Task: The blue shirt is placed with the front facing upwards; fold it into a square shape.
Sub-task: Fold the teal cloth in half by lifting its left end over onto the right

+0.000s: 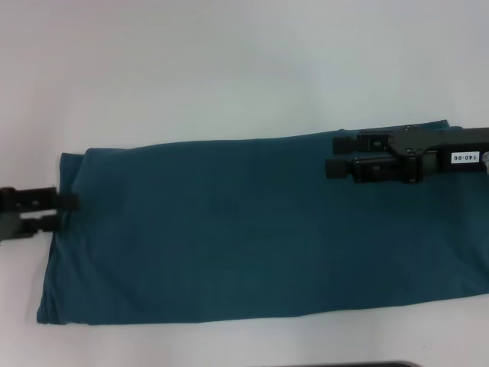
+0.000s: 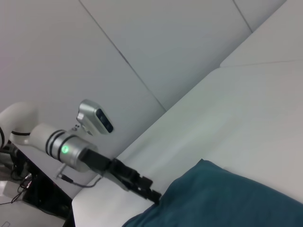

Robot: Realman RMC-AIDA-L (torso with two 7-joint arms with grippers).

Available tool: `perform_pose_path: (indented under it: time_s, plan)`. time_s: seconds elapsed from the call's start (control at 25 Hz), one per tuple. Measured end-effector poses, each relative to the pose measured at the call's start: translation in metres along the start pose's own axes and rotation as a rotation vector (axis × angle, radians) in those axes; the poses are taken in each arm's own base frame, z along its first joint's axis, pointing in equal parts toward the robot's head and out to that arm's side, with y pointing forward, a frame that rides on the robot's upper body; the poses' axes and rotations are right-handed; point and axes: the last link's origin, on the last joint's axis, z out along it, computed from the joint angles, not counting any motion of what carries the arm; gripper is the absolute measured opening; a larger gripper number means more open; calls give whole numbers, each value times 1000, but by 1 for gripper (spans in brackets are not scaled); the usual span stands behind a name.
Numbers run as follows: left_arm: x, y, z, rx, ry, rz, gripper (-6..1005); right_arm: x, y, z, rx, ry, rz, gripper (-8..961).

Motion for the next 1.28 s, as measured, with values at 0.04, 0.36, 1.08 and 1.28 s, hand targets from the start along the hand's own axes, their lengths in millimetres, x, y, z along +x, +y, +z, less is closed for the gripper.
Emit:
perform_pose_path:
  time_s: [0.04, 0.36, 1.08, 1.28]
  plan:
    - [1, 3, -7, -14, 13, 7, 752, 0, 0, 0, 0, 0, 0, 808]
    - [-10, 11, 0, -73, -21, 10, 752, 1, 0, 2, -6, -1, 7, 808]
    - [-12, 2, 25, 6, -42, -15, 752, 1, 0, 2, -4, 1, 19, 808]
    - [-13, 3, 24, 3, -45, -11, 752, 1, 0, 2, -5, 2, 20, 808]
